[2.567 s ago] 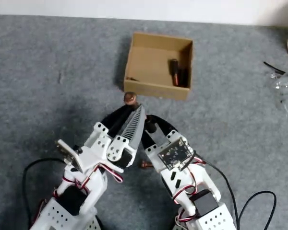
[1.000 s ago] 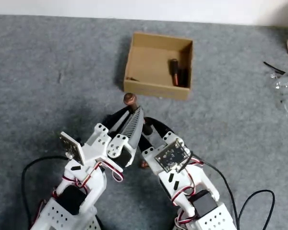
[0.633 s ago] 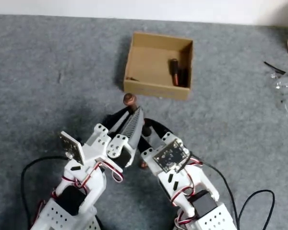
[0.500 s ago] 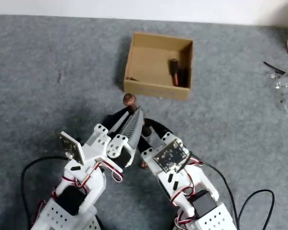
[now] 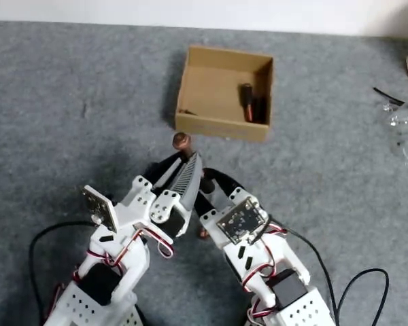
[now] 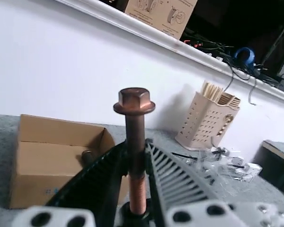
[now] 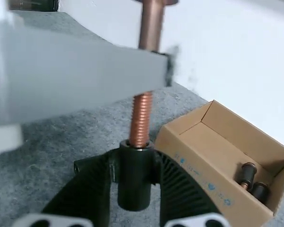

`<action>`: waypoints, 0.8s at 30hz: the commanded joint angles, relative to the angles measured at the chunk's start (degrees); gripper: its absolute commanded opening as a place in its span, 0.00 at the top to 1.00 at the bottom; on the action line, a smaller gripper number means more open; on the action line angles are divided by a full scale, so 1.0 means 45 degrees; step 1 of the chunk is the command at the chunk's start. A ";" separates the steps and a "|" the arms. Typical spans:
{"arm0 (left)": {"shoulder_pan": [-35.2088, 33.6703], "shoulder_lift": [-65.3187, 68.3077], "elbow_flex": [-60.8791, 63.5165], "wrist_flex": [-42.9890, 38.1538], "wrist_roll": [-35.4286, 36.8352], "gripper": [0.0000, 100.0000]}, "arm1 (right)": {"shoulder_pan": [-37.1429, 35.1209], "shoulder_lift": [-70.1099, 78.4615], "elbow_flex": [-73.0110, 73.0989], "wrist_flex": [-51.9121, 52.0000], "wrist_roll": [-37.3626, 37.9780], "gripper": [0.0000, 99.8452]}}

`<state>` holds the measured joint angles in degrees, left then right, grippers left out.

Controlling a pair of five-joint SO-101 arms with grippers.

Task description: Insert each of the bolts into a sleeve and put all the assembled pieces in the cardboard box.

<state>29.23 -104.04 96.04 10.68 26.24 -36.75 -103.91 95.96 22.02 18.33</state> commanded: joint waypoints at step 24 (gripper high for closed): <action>0.0225 0.0147 0.0264 0.0527 0.0059 0.98 | 0.0498 -0.0322 0.0088 -0.1241 0.0059 1.00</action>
<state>29.76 -103.25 96.04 12.88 27.03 -36.92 -104.09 95.96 18.77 18.24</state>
